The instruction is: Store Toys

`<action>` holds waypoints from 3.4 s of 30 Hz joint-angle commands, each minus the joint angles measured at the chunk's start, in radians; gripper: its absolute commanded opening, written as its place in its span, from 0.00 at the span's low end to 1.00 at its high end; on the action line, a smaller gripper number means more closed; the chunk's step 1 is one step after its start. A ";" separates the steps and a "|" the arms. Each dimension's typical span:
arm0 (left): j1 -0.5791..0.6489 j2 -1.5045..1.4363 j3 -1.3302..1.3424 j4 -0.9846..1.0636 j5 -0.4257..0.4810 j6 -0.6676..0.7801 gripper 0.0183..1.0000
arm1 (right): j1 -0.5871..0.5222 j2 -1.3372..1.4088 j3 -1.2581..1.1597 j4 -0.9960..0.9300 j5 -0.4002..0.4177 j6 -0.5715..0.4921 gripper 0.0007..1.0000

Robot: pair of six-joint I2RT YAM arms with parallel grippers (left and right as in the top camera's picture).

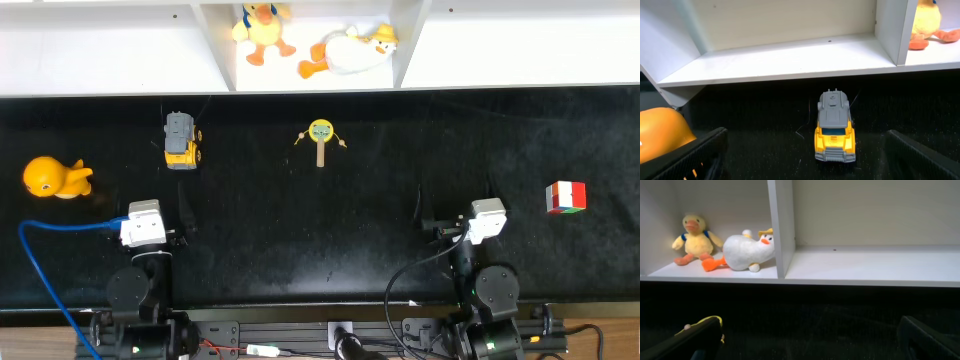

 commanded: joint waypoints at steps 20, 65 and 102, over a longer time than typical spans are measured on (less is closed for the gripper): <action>-0.006 -0.006 -0.005 0.003 -0.004 0.018 1.00 | 0.006 -0.009 -0.013 0.003 0.003 -0.003 1.00; -0.006 -0.006 -0.005 0.002 0.016 -0.262 1.00 | 0.006 -0.009 -0.013 0.003 0.003 -0.003 1.00; -0.006 0.019 0.515 -0.652 -0.142 -0.502 1.00 | 0.006 -0.009 -0.013 0.003 0.003 -0.003 1.00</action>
